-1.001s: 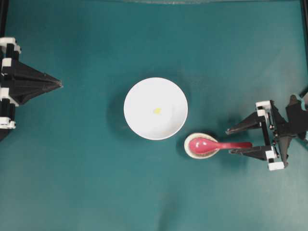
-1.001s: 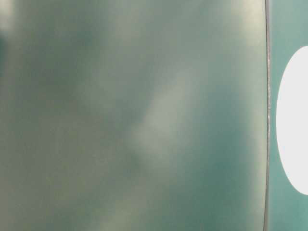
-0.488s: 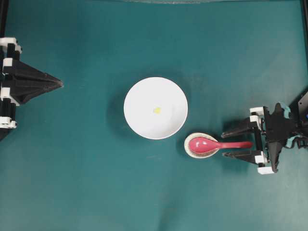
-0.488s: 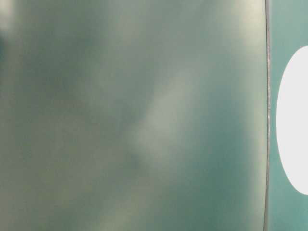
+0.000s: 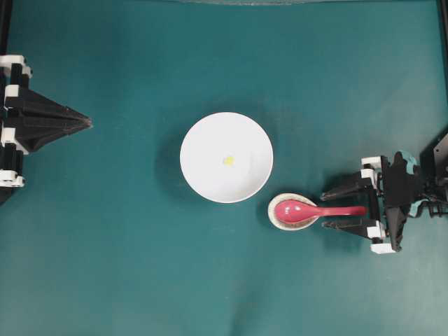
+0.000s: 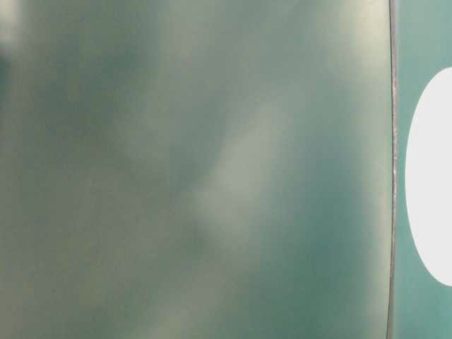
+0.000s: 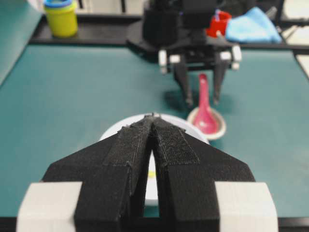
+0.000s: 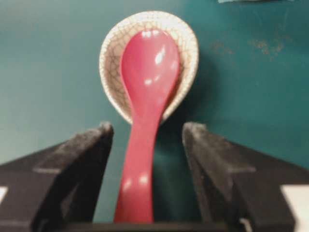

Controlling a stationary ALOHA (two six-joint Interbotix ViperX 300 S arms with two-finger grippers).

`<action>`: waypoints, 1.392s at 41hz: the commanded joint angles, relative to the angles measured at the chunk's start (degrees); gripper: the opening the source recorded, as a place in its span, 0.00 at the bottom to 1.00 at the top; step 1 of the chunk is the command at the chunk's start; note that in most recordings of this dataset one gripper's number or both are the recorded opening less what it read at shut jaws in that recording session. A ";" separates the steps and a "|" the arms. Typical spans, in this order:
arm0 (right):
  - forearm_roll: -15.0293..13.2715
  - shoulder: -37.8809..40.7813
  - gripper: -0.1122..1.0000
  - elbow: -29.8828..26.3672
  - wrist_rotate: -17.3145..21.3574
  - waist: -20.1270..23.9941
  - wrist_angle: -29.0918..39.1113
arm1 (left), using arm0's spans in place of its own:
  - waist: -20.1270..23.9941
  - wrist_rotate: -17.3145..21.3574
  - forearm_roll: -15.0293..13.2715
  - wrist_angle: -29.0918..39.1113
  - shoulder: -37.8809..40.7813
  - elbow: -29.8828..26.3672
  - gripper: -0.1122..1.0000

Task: Scoop the yellow hexagonal prism block from the bowl with a spoon using the right arm.
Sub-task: 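Move the right gripper to the pink spoon handle and open it, then close the right gripper on the pink spoon handle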

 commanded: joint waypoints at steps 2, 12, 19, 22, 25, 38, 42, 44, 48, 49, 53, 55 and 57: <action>0.18 -0.62 0.66 -0.09 -0.79 0.26 -0.18 | 0.09 0.09 0.18 0.18 0.53 -1.23 0.12; 0.00 -0.62 0.64 -0.53 -2.64 0.26 -0.18 | 0.09 0.09 0.18 0.18 0.53 -1.32 0.12; -0.09 -0.62 0.61 -0.53 -3.16 0.26 -0.18 | 0.09 0.00 0.18 0.26 0.53 -1.23 0.12; -0.18 -0.62 0.60 -0.62 -3.43 0.26 -0.18 | 0.09 0.09 0.18 0.18 0.53 -1.23 0.12; -0.09 -0.62 0.60 -0.70 -3.60 0.26 -0.18 | 0.09 0.00 0.18 0.26 0.53 -1.32 0.12; -0.09 -0.62 0.56 -1.23 -3.60 0.26 -0.26 | 0.09 0.09 0.18 0.26 0.53 -1.23 0.12; -0.18 -0.62 0.53 -1.23 -3.60 0.35 -0.18 | 0.09 0.09 0.18 0.26 0.53 -1.23 0.12; -0.18 -0.70 0.51 -1.23 -3.60 0.26 -0.26 | 0.09 0.00 0.18 0.26 0.53 -1.23 0.12; -0.18 -1.14 0.45 -1.14 -3.25 0.26 -0.18 | 0.09 0.00 0.18 0.26 0.53 -1.23 0.12; -0.18 -1.49 0.43 -1.14 -3.16 0.26 -0.26 | 0.09 0.00 0.18 0.26 0.53 -1.32 0.12; -0.18 -3.08 0.34 -0.88 -2.90 0.26 0.00 | 0.09 0.00 0.18 0.26 0.53 -1.32 0.12; -0.18 -3.78 0.33 -0.79 -2.90 0.26 0.18 | 0.09 0.00 0.18 0.26 0.53 -1.32 0.12; -0.18 -4.92 0.33 -0.62 -2.99 0.26 0.44 | 0.09 0.00 0.18 0.26 0.53 -1.32 0.12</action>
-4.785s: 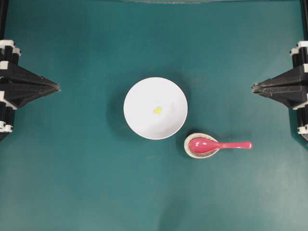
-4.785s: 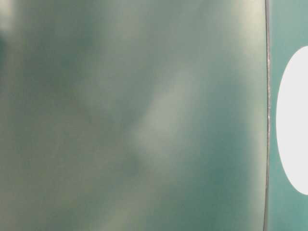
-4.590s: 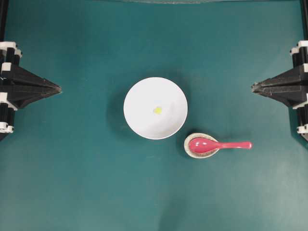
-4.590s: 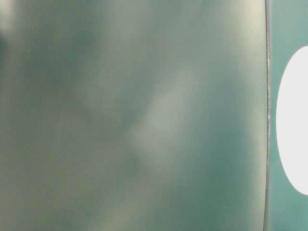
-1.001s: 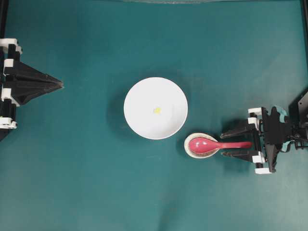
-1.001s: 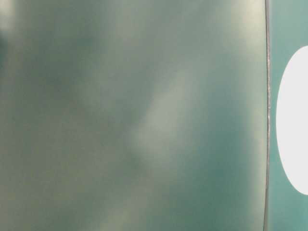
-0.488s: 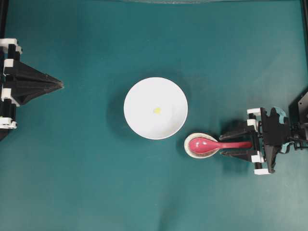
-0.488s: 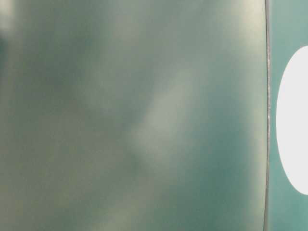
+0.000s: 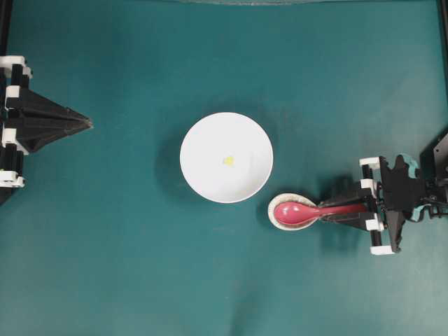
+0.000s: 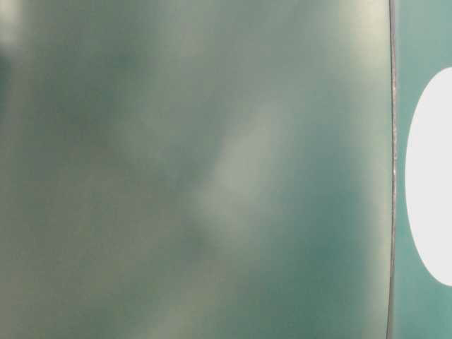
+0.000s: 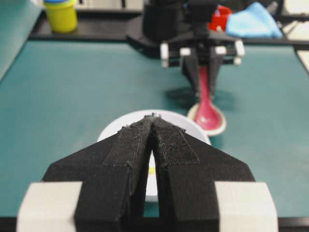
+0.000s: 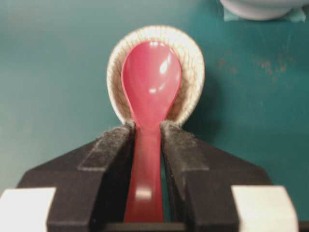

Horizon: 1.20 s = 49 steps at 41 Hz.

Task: Scoop the yellow hexagonal prism block from the bowl with a spoon using the right arm.
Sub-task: 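Close the right gripper on the pink spoon handle, then lift the spoon off the rest and carry it into the bowl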

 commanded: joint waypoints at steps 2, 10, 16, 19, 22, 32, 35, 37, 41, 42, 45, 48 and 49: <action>-0.09 -3.60 0.33 0.09 0.00 0.18 0.26 | 0.09 0.00 0.18 -0.26 0.53 -1.32 0.12; -0.09 -9.14 0.33 0.09 -1.05 0.09 3.52 | 0.09 0.00 0.18 -0.26 0.53 -1.32 0.12; -0.09 -14.06 0.33 -0.09 -2.64 -0.70 6.86 | 0.09 0.00 0.18 -0.26 0.53 -1.32 0.12; -0.09 -17.14 0.33 -0.44 -3.96 -1.58 9.05 | 0.09 0.00 0.18 -0.26 0.53 -1.32 0.12; -0.09 -19.86 0.33 -0.79 -5.45 -2.55 11.78 | 0.09 0.00 0.18 -0.35 0.53 -1.32 0.12; -0.09 -29.71 0.33 -3.69 -11.25 -8.53 23.82 | 0.09 0.00 0.18 -0.26 0.18 -1.41 0.12; -0.09 -32.43 0.33 -5.10 -13.27 -10.81 28.56 | 0.09 0.00 0.18 -0.26 0.18 -1.41 0.12; -0.09 -33.57 0.33 -5.89 -14.24 -11.95 30.94 | 0.09 0.00 0.18 0.00 0.09 -1.32 0.12; -0.09 -35.77 0.33 -8.00 -16.17 -14.85 36.65 | 0.09 0.09 0.18 0.53 0.09 -1.41 0.12; -0.09 -36.04 0.33 -8.53 -16.44 -15.47 37.88 | 0.09 0.09 0.18 0.62 0.00 -1.41 0.12; -0.09 -36.74 0.33 -10.55 -17.31 -17.84 42.80 | 0.09 0.09 0.18 0.70 0.00 -1.49 0.12; -0.18 -36.83 0.33 -12.48 -17.84 -19.86 47.20 | 0.09 0.09 0.18 0.70 0.00 -1.41 0.12; -0.26 -36.74 0.33 -13.18 -17.93 -20.74 48.78 | 0.09 0.09 0.18 0.62 0.00 -1.41 0.12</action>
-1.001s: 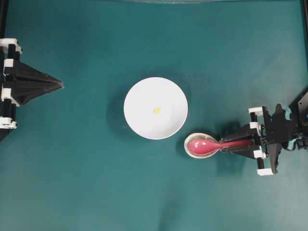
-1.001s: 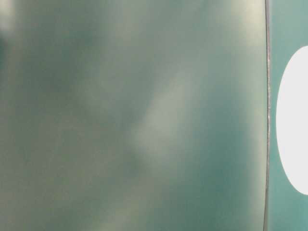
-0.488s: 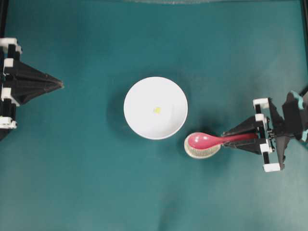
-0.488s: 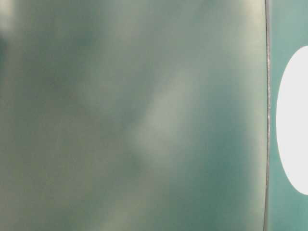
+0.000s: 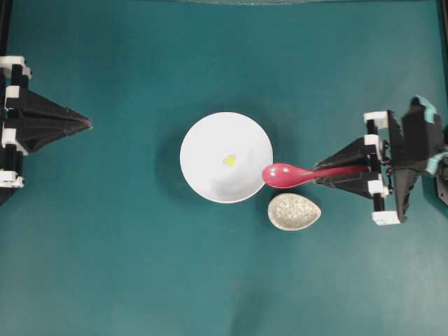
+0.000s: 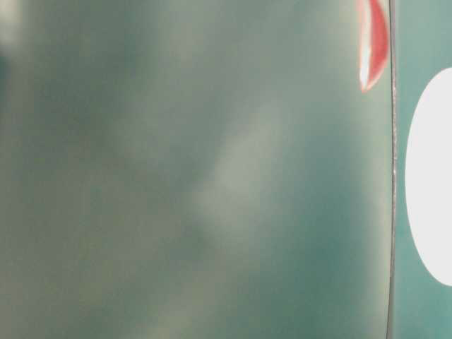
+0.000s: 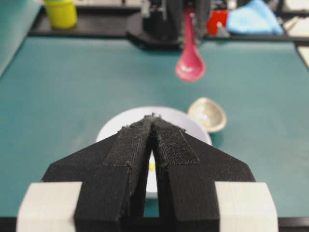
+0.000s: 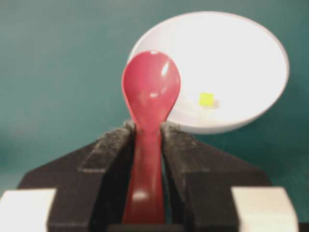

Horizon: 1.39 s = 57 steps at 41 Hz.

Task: Scoop the yellow hexagonal prism block from the bowl with a spoon using the right arm.
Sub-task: 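Lift the spoon off the rest and carry it into the bowl, then push the spoon bowl under the yellow block toward the bowl's left wall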

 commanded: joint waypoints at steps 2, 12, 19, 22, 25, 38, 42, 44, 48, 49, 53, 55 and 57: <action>-0.53 -0.44 0.33 -3.96 -0.35 -2.99 6.06 | 0.09 0.09 0.18 -0.35 0.26 -1.41 0.12; -2.02 0.88 0.33 -9.32 -0.53 -8.53 14.24 | 0.09 0.09 0.18 -0.79 0.44 -1.41 0.12; -2.29 3.16 0.33 -11.95 -0.53 -11.60 18.19 | 0.09 0.09 0.18 -1.32 0.70 -1.41 0.12; -2.55 4.66 0.33 -13.36 -0.53 -12.57 20.65 | 0.09 0.09 0.18 -1.41 0.70 -1.41 0.12; -2.90 6.24 0.33 -15.29 -0.53 -13.36 23.99 | 0.09 0.00 0.18 -1.49 0.70 -1.32 0.12; -3.34 15.82 0.33 -26.81 -0.18 -15.56 39.02 | 0.09 0.09 0.18 -1.49 0.79 -1.32 0.12; -3.34 18.63 0.33 -30.06 0.09 -16.35 44.47 | 0.09 0.09 0.18 -1.49 0.79 -1.41 0.12; -3.34 19.95 0.33 -31.64 0.35 -16.87 47.46 | 0.09 0.09 0.18 -1.49 0.79 -1.41 0.12; -3.34 22.06 0.33 -34.10 0.35 -17.23 51.68 | 0.09 0.09 0.18 -1.67 0.79 -1.32 0.12; -3.43 22.68 0.33 -34.80 0.18 -17.23 52.56 | 0.09 0.00 0.18 -1.67 0.79 -1.32 0.12; -3.96 24.26 0.33 -36.91 0.35 -17.40 54.84 | 0.09 0.00 0.18 -1.67 0.79 -1.32 0.12; -4.22 24.79 0.33 -37.71 0.44 -17.40 55.46 | 0.09 0.00 0.18 -1.67 0.79 -1.32 0.12; -4.39 25.14 0.33 -38.14 0.53 -17.49 56.25 | 0.09 0.00 0.18 -1.67 0.79 -1.32 0.12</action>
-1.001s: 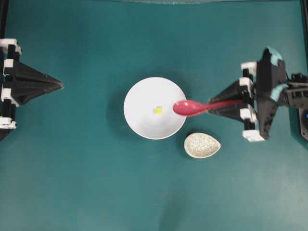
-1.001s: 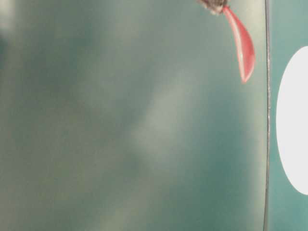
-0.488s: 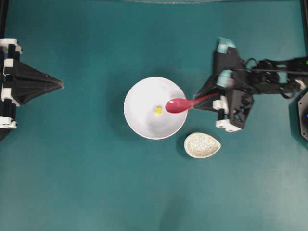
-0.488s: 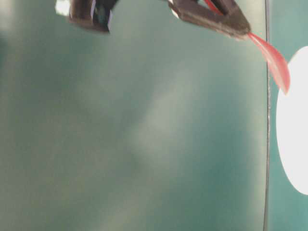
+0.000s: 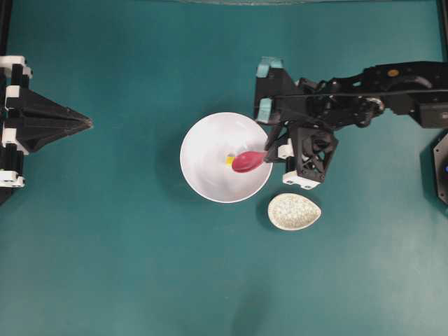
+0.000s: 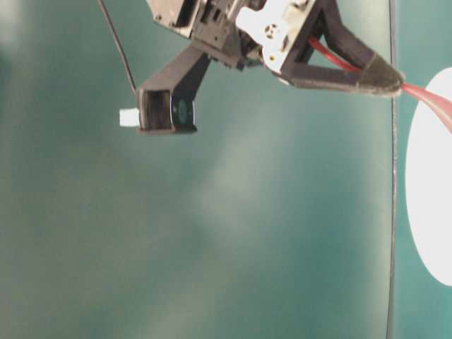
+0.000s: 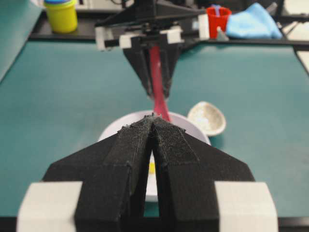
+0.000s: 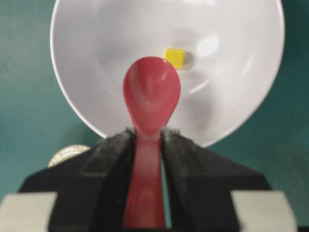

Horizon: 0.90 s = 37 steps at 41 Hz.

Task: Scoop the yellow hexagonal prism block from the bowl with a spoon using the right arm.
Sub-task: 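Push the spoon bowl under the yellow block toward the bowl's left wall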

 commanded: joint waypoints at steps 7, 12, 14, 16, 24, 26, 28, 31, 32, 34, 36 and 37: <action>-0.44 0.00 0.33 -2.81 0.44 -0.62 2.46 | 0.09 0.00 0.18 -0.62 0.44 -1.32 0.12; -0.44 0.09 0.33 -2.90 0.53 -0.79 2.55 | 0.09 0.00 0.18 -0.62 0.44 -1.32 0.12; -0.44 0.09 0.33 -2.90 0.53 -0.79 2.55 | 0.09 0.09 0.18 -0.62 0.44 -1.32 0.12; -0.44 0.35 0.33 -2.90 0.53 -0.79 2.55 | 0.09 0.09 0.18 -0.62 0.44 -1.32 0.12; -0.44 1.76 0.33 -3.08 0.44 -0.88 2.55 | 0.09 0.00 0.18 -0.62 0.44 -1.32 0.12; -0.44 2.11 0.33 -3.25 0.44 -0.88 2.55 | 0.09 0.00 0.18 -0.62 0.44 -1.32 0.12; -0.53 2.37 0.33 -3.43 0.44 -0.97 2.55 | 0.09 0.00 0.18 -0.62 0.44 -1.32 0.12; -0.44 2.72 0.33 -3.52 0.44 -1.14 2.55 | 0.09 0.09 0.18 -0.62 0.44 -1.32 0.12; -0.44 2.81 0.33 -3.60 0.44 -1.14 2.55 | 0.09 0.00 0.18 -0.62 0.44 -1.32 0.12; -0.44 2.99 0.33 -3.52 0.44 -1.23 2.55 | 0.09 0.09 0.18 -0.62 0.44 -1.32 0.12; -0.53 3.08 0.33 -3.52 0.44 -1.32 2.55 | 0.09 0.09 0.18 -0.62 0.44 -1.32 0.12; -0.44 3.16 0.33 -3.60 0.44 -1.32 2.55 | 0.09 0.09 0.18 -0.62 0.35 -1.32 0.12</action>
